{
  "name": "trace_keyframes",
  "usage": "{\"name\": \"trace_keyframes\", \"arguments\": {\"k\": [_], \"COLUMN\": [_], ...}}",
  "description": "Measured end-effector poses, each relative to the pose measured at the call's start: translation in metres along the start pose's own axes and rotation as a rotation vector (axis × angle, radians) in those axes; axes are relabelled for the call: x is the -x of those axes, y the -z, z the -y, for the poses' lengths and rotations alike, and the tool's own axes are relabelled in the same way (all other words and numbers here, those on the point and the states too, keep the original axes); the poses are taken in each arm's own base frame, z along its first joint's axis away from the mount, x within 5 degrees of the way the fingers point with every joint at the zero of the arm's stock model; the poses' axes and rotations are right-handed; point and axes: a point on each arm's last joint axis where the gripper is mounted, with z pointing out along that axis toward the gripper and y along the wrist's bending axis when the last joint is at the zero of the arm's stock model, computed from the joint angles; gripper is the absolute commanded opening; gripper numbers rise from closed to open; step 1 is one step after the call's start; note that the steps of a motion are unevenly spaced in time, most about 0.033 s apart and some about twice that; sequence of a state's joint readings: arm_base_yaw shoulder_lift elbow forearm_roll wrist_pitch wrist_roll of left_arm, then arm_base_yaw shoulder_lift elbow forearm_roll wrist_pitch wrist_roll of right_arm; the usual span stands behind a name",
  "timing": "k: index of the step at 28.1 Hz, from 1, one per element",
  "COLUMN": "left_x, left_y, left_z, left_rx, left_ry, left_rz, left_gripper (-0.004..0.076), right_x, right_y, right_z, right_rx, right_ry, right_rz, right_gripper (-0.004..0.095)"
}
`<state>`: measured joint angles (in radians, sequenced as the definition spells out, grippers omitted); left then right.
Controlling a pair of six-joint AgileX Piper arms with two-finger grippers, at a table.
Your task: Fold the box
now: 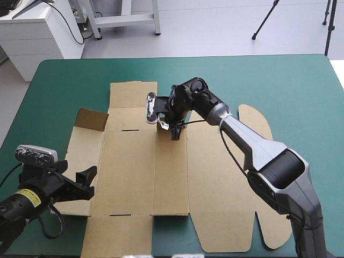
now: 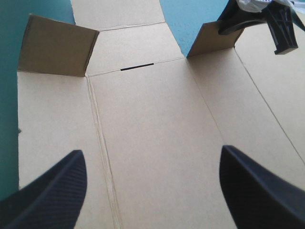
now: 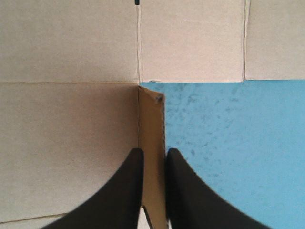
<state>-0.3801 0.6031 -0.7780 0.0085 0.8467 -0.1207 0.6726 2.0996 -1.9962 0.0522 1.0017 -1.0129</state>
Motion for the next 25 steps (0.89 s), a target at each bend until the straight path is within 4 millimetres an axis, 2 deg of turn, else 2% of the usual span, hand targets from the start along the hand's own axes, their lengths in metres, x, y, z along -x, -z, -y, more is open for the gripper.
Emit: {"name": "trace_keyframes", "arguments": {"k": [2, 10, 15, 19, 25], "left_x": [0.0, 0.0, 0.004, 0.014, 0.02], "left_y": [0.0, 0.0, 0.007, 0.022, 0.043], "left_z": [0.0, 0.0, -0.001, -0.006, -0.012], "left_rx": [0.0, 0.0, 0.019, 0.084, 0.166], "left_ry": [0.0, 0.004, 0.022, 0.024, 0.051], "left_rz": [0.0, 0.0, -0.01, -0.006, -0.05], "left_gripper": [0.0545, 0.0547, 0.0547, 0.0547, 0.0547], "right_x": [0.0, 0.002, 0.01, 0.013, -0.005], "right_y": [0.0, 0.007, 0.037, 0.071, 0.108], "right_z": [0.0, 0.003, 0.016, 0.029, 0.042], "right_rx": [0.0, -0.004, -0.034, -0.074, -0.105], "right_ry": [0.0, -0.069, -0.164, -0.277, -0.46], "right_rz": [0.0, -0.003, 0.005, 0.048, 0.086], "right_gripper": [0.0479, 0.0488, 0.0487, 0.0487, 0.0488]}}
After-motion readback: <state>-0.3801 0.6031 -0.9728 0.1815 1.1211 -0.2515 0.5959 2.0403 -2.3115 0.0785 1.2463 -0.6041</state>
